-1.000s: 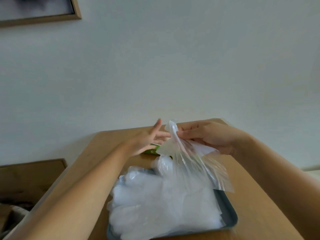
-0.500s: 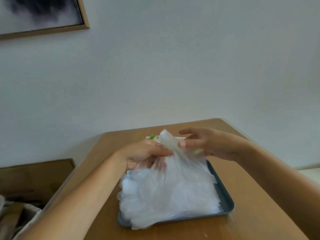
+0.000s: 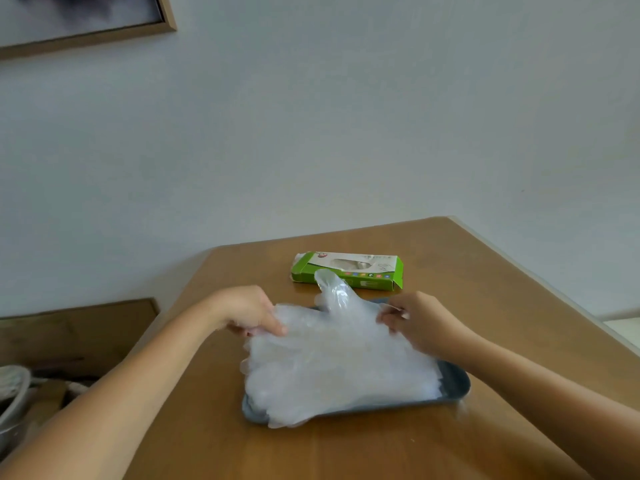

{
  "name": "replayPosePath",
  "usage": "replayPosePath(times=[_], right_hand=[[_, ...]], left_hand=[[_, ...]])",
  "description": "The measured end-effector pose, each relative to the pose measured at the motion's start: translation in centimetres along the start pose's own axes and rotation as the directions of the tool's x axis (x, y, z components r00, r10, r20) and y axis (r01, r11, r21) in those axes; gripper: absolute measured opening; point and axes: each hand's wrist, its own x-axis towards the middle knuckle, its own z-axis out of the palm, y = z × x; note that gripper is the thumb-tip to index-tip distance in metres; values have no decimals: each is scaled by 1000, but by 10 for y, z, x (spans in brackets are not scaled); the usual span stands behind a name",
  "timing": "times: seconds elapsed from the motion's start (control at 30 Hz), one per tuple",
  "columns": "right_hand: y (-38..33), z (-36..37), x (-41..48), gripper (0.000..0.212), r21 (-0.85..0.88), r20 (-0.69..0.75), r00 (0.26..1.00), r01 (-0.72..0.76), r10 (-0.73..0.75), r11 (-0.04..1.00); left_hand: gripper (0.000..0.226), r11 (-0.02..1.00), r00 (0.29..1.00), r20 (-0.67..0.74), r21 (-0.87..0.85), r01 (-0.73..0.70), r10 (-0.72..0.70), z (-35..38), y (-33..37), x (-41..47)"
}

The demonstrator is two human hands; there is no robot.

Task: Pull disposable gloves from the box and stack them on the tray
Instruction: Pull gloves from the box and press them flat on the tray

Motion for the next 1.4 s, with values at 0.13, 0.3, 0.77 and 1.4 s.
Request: replayPosePath(times=[0.13,0.3,0.77,1.4], right_hand=[[7,0,0,21,-31,-5,1000,-13,13,999],[14,6,2,22,-92,-5,1000,-10,10,996],[2,-1,-30,49,-400,300,918,368,-260,839],[9,-43,107,22,-383,167,967,244,-193,891]], left_hand=[[3,988,855,-506,148,-42,112,18,9,-2],[4,840,618,-607,165,-517,499,63,54,-24],[78,797,847,-7,342,-497,531,122,43,8],[32,932,910,-285,-115,-345,302,-12,-6,65]])
